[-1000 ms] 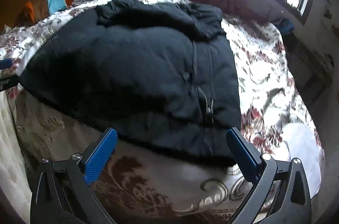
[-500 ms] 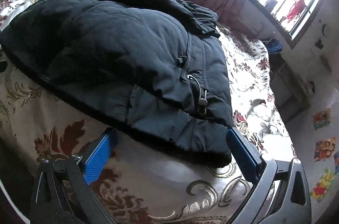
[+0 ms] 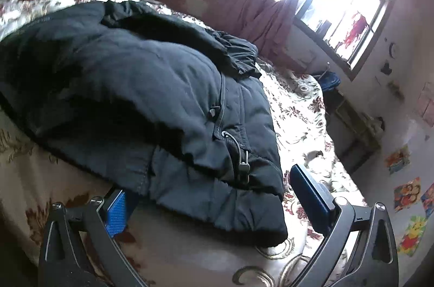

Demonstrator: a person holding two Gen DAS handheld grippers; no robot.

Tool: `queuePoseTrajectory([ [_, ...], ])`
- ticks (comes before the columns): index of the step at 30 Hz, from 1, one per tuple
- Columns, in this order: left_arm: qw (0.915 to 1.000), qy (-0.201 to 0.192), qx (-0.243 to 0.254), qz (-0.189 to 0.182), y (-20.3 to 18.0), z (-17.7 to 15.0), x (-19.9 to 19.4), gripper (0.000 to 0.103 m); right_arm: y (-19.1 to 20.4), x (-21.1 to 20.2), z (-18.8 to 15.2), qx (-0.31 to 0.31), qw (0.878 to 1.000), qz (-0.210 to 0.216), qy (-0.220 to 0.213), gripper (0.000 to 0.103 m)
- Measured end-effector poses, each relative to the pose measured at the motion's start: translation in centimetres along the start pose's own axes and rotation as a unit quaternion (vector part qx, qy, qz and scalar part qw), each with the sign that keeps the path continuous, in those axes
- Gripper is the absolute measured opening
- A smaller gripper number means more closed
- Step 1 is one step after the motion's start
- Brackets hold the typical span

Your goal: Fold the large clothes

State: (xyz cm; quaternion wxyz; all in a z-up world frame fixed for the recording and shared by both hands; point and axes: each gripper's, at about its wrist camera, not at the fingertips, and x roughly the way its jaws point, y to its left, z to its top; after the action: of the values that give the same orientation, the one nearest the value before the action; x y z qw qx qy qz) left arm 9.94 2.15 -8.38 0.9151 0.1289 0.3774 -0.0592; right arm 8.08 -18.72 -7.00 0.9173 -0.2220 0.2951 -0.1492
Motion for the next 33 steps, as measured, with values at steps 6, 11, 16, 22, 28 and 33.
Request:
queuePoseTrajectory([
  [6, 0.9989, -0.011, 0.044, 0.013, -2.1, 0.0, -0.3, 0.103, -1.5, -0.4, 0.9, 0.044, 0.998, 0.013, -0.031, 0.101],
  [11, 0.9959, -0.007, 0.086, 0.026, -4.0, -0.3, 0.6, 0.103, -2.0, -1.0, 1.2, 0.065, 0.996, 0.010, -0.062, 0.101],
  [16, 0.9900, 0.012, 0.118, 0.077, -5.1, -0.6, 2.6, 0.103, -2.0, -0.6, 0.8, 0.067, 0.996, 0.009, -0.061, 0.101],
  [22, 0.9888, -0.010, 0.069, 0.133, -2.7, 0.1, 2.7, 0.103, -1.1, 0.7, -0.4, 0.039, 0.999, 0.012, -0.007, 0.101],
  [28, 0.9846, -0.054, 0.040, 0.161, -0.3, 0.6, 2.2, 0.082, -0.7, 1.2, -1.6, 0.024, 0.999, -0.011, 0.021, 0.101],
  [33, 0.9843, -0.068, 0.030, 0.160, 0.5, 0.8, 2.0, 0.080, -0.3, 1.8, -1.4, 0.012, 0.999, -0.046, 0.012, 0.101],
])
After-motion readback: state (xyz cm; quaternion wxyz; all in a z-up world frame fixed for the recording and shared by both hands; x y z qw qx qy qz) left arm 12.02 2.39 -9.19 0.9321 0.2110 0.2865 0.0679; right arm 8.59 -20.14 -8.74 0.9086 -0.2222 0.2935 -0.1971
